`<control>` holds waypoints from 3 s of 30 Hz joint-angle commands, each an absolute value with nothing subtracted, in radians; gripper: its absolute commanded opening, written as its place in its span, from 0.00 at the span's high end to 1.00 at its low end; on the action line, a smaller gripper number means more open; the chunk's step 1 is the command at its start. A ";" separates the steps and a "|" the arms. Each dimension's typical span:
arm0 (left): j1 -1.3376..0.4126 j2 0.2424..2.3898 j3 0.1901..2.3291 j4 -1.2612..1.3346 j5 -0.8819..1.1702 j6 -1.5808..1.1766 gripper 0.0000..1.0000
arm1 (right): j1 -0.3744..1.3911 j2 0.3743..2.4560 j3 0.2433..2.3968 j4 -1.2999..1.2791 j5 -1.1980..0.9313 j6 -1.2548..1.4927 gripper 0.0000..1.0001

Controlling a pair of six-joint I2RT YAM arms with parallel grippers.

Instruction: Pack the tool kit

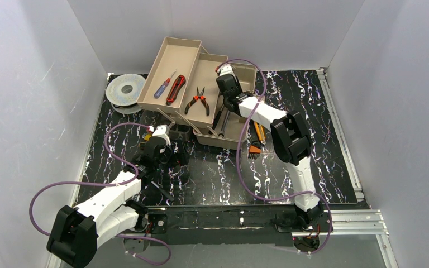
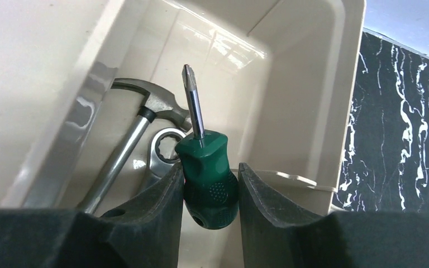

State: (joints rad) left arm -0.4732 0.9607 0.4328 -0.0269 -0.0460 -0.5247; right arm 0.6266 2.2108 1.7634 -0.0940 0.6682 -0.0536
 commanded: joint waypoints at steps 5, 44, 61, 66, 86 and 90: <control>-0.471 0.951 0.433 -0.032 -0.068 -0.512 0.02 | 0.632 2.121 1.736 -0.082 0.548 -0.014 0.23; -0.471 0.849 0.621 -0.304 -0.050 -0.477 0.02 | 0.510 1.172 0.852 -0.119 0.275 0.322 0.15; -0.471 0.755 0.732 -0.649 -0.246 -0.523 0.02 | 0.505 1.041 0.750 -0.278 0.323 0.427 0.15; -0.471 0.736 0.756 -0.768 -0.392 -0.626 0.02 | 0.505 1.043 0.734 -0.287 0.308 0.459 0.15; -0.165 0.854 0.845 -0.799 -0.346 -0.631 0.02 | 0.505 1.133 0.718 -0.198 0.209 0.437 0.16; -0.099 0.875 0.816 -0.718 -0.265 -0.634 0.02 | 0.505 1.113 0.710 -0.185 0.174 0.443 0.17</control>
State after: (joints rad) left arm -0.1493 0.8616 0.8162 -0.7841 -0.3588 -0.6464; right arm 0.5102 1.1404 0.7216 -0.2466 0.2203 0.4408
